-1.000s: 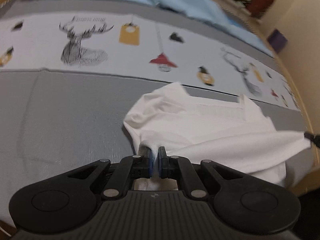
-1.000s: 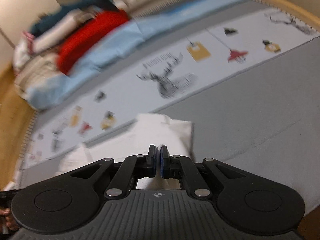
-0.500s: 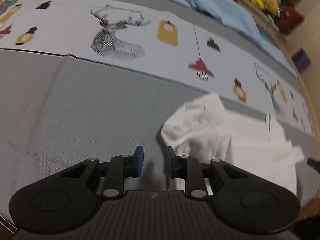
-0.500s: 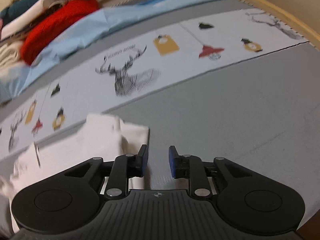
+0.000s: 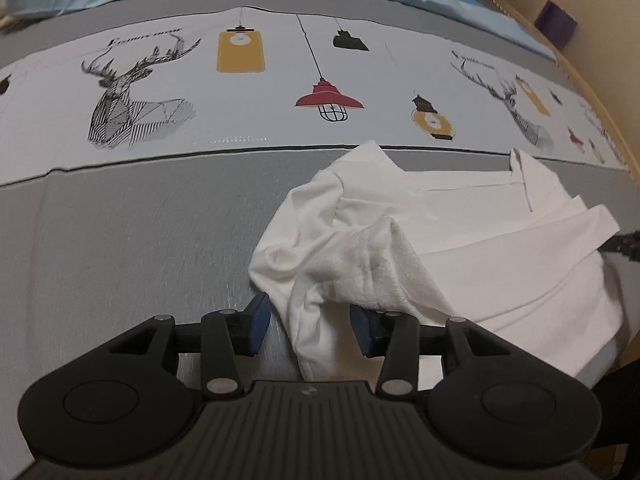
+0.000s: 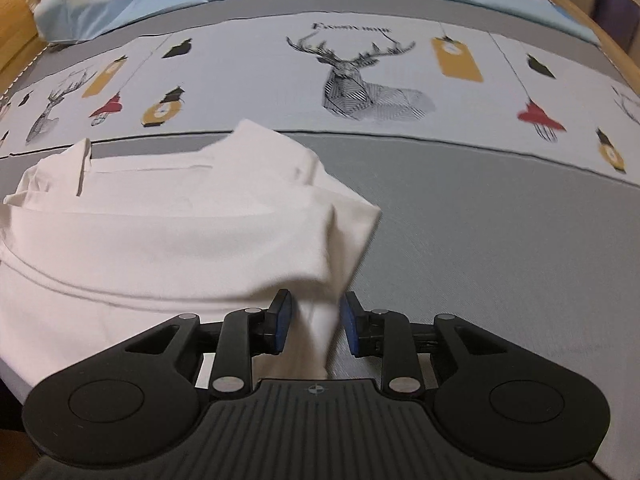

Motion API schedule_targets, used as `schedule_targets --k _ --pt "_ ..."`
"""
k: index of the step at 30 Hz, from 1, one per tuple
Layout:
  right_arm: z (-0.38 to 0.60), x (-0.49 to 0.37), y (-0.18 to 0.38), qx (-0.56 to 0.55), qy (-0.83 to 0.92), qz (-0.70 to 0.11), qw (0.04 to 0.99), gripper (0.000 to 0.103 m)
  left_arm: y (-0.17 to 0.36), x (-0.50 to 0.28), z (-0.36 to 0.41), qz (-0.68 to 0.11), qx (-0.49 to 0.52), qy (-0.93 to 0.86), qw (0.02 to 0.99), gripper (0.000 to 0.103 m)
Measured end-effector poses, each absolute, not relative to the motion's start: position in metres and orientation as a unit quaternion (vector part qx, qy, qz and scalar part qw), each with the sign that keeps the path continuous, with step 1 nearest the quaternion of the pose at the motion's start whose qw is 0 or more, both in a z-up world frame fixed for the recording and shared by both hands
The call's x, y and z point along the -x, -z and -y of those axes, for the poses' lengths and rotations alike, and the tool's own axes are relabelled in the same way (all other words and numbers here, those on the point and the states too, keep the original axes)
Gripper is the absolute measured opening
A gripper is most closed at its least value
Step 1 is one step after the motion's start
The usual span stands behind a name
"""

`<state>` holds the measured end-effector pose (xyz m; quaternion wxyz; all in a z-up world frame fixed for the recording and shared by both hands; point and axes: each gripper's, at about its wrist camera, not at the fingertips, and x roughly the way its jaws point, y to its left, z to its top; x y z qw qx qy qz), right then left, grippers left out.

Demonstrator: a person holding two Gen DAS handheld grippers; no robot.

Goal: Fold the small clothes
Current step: 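Lift the hem with both grippers and fold it toward the collar, then lower the folded hem onto the shirt and open both grippers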

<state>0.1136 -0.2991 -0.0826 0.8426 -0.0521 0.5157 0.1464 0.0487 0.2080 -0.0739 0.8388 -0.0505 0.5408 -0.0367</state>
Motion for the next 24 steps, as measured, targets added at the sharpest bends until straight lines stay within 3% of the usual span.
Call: schedule_targets --k 11,15,16,21,24 --pt "0.29 -0.149 0.075 0.028 -0.121 -0.468 0.875 0.03 0.074 -0.081 -0.203 -0.514 0.043 0.032 0.856 0.046" --pt "0.301 -0.161 0.073 -0.012 -0.095 -0.459 0.883 0.03 0.073 -0.087 -0.209 -0.509 0.06 0.033 0.858 0.019" --pt "0.304 -0.163 0.073 -0.017 -0.088 -0.458 0.885 0.031 0.073 -0.087 -0.211 -0.507 0.064 0.032 0.859 0.017" --pt "0.329 -0.168 0.066 -0.09 -0.055 -0.445 0.89 0.05 0.073 -0.091 -0.219 -0.508 0.084 0.031 0.857 0.017" --pt "0.343 -0.169 0.064 -0.135 -0.033 -0.439 0.887 0.051 0.072 -0.093 -0.222 -0.502 0.085 0.021 0.861 0.017"
